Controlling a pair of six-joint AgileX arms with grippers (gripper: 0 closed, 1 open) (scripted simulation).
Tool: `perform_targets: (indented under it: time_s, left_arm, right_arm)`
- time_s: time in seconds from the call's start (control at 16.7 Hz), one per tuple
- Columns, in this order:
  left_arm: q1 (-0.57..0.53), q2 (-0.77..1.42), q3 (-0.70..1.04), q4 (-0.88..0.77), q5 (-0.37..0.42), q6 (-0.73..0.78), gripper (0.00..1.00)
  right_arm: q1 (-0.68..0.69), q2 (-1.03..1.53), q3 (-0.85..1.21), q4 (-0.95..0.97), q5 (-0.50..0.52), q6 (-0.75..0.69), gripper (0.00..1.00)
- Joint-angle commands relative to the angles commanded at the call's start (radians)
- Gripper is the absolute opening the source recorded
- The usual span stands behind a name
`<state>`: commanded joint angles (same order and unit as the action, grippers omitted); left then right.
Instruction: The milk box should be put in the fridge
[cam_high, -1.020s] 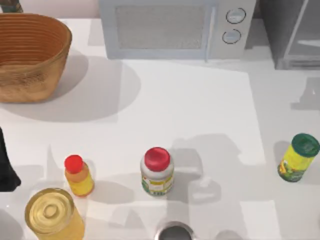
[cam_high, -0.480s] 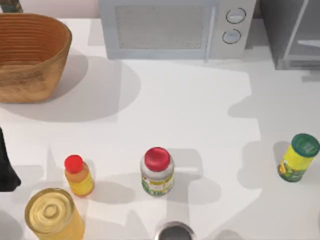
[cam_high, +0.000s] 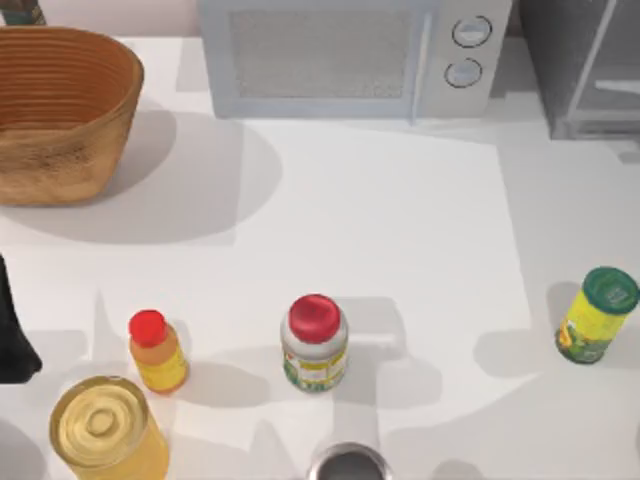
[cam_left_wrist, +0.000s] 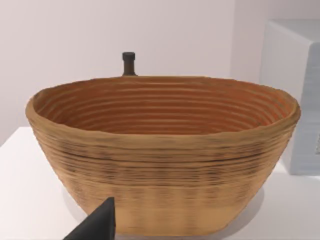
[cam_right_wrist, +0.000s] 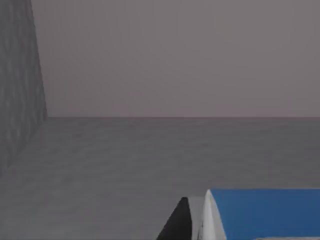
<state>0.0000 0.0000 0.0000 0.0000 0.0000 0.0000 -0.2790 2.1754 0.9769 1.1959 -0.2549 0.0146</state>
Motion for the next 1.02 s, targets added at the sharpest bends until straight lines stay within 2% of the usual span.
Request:
perform_targets:
  time_s: [0.36, 1.02]
  left_arm:
    - [0.0, 0.0, 0.0, 0.0, 0.0, 0.0, 1.0]
    - [0.0, 0.0, 0.0, 0.0, 0.0, 0.0, 1.0]
  right_arm:
    - [0.003, 0.022, 0.062, -0.024, 0.011, -0.005, 0.0]
    - [0.06, 0.243, 0.565, -0.332, 0.048, -0.003, 0.0]
